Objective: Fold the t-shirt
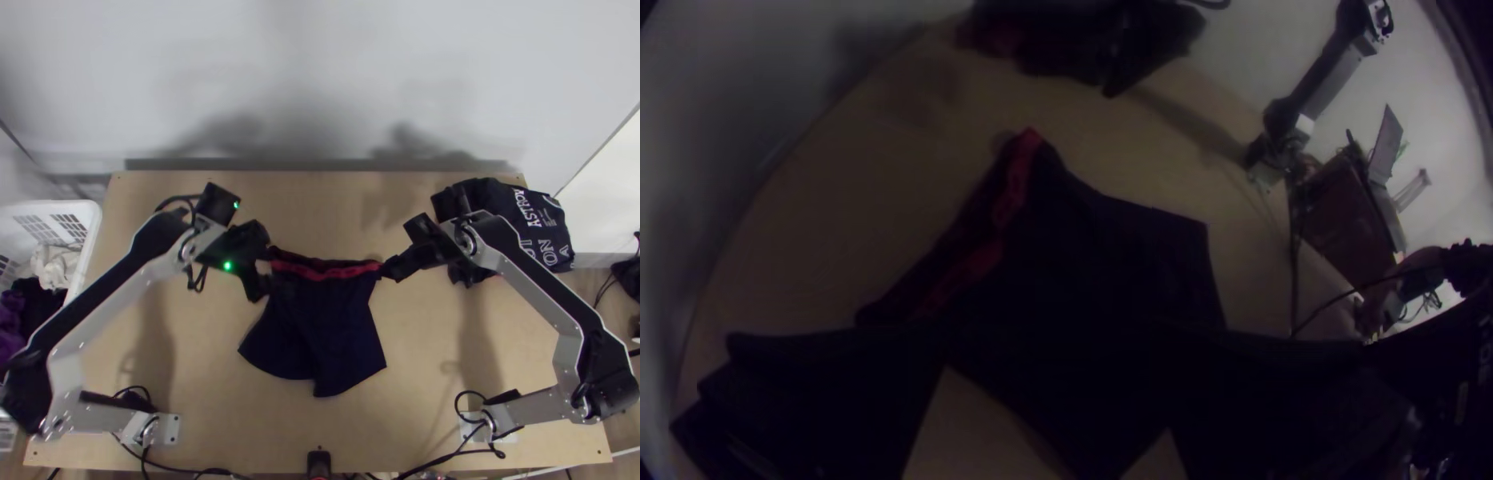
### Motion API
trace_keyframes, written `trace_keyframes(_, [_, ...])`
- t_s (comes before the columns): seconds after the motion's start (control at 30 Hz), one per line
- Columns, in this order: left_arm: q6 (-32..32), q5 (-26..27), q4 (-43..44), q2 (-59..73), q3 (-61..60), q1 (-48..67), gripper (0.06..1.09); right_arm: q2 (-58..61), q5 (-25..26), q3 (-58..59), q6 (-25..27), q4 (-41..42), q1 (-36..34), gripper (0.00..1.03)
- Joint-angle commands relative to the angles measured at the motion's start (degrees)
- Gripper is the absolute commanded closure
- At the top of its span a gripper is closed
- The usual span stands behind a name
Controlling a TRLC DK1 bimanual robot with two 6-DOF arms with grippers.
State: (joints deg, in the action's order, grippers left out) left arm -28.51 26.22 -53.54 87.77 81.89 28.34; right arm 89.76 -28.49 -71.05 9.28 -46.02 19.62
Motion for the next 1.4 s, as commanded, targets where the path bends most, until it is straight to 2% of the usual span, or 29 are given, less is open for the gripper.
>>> trace_keyframes(0.0, [0.56, -7.23, 0.45, -7.08, -5.6, 9.63, 0.1, -1.69, -0.07, 1.44, -0.4, -1.44, 0.16, 0.14])
trace_keyframes(0.23, [-0.67, -8.73, -0.16, -12.09, -12.63, 6.56, 0.1, -9.6, -0.07, 4.95, -0.23, -7.77, 5.96, 0.14])
trace_keyframes(0.47, [-4.62, -13.47, -0.16, -18.86, -20.8, 1.9, 0.1, -18.39, 0.1, 13.39, -0.23, -13.13, 14.05, 0.14])
trace_keyframes(0.77, [-4.89, -13.39, -1.39, -21.94, -23.7, 1.9, 0.1, -19.09, 0.01, 18.31, -0.84, -15.5, 17.12, 0.15])
trace_keyframes(0.87, [-4.71, -13.39, -1.22, -21.85, -23.79, 0.93, 0.1, -17.6, 0.01, 19.63, -0.58, -15.24, 16.95, 0.27])
trace_keyframes(0.97, [-4.8, -13.39, -1.13, -21.85, -24.76, 0.31, 0.1, -15.22, 0.01, 20.6, 0.3, -15.15, 16.86, 0.31])
trace_keyframes(1.03, [-4.8, -13.39, -1.04, -22.11, -25.55, 0.4, 0.1, -13.64, 0.01, 20.6, 1.62, -15.15, 16.95, 0.39])
trace_keyframes(1.17, [-4.36, -13.39, -1.04, -23.17, -25.9, 0.31, 0.1, -10.92, -0.51, 19.45, 1.88, -13.22, 16.95, 0.4])
trace_keyframes(1.3, [-4.01, -13.39, -1.31, -24.4, -25.9, -1.36, 0.1, -7.49, -5.61, 19.45, 1.71, -12.34, 17.39, 0.4])
trace_keyframes(1.37, [-4.01, -13.39, -1.57, -25.28, -26.43, -1.62, 0.1, -6.61, -5.79, 19.63, 1.88, -11.46, 18.0, 0.4])
